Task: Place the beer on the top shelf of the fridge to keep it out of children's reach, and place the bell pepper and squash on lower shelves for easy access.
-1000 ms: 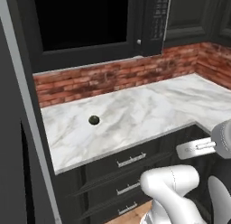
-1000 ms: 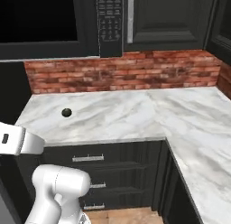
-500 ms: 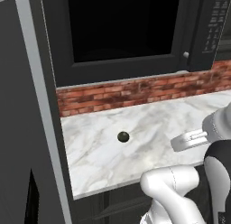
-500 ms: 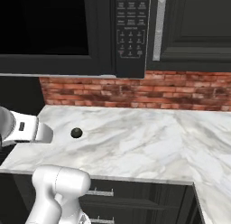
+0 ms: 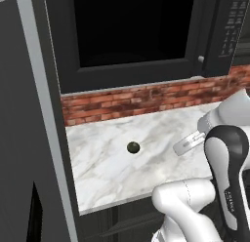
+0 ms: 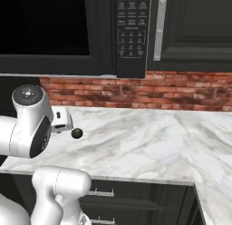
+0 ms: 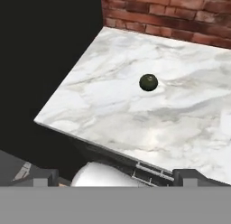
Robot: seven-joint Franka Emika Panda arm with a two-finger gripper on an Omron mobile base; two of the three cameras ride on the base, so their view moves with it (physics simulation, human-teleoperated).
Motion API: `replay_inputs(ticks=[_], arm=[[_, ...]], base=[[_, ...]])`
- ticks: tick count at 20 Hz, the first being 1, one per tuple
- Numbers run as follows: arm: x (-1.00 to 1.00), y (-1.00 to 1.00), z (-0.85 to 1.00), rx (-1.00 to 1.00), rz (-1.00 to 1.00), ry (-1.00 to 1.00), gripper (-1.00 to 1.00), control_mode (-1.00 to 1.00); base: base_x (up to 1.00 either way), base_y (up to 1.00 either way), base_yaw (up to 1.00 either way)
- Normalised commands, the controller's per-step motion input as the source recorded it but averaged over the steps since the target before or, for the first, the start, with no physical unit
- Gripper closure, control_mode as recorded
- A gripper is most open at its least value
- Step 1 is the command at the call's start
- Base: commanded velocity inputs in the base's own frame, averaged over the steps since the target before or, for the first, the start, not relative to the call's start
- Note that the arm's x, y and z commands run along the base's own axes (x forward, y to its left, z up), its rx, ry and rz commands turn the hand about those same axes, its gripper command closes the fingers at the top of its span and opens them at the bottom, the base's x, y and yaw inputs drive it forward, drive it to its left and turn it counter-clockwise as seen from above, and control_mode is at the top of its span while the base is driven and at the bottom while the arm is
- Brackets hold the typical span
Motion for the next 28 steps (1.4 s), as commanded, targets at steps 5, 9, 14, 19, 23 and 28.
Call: replay_inputs(ticks=[5, 9, 14, 19, 23, 28], arm=[[0.49, 0.39, -0.48, -0.02, 0.04, 0.00, -1.00, -1.00], [0.46, 0.47, -0.35, -0.07, 0.00, 0.01, -1.00, -1.00], [0.39, 0.13, -0.40, -0.04, -0.01, 0.03, -1.00, -1.00], [0.43, 0.00, -0.45, -0.02, -0.06, 0.02, -1.00, -1.00], [0.45, 0.00, -0.38, 0.00, -0.09, 0.03, -1.00, -1.00], [0.41, 0.00, -0.23, 0.00, -0.09, 0.03, -1.00, -1.00]], base=[[0.00, 0.00, 0.00], [0.00, 0.00, 0.00], [0.00, 0.00, 0.00], [0.00, 0.00, 0.00], [0.00, 0.00, 0.00], [0.00, 0.00, 0.00]])
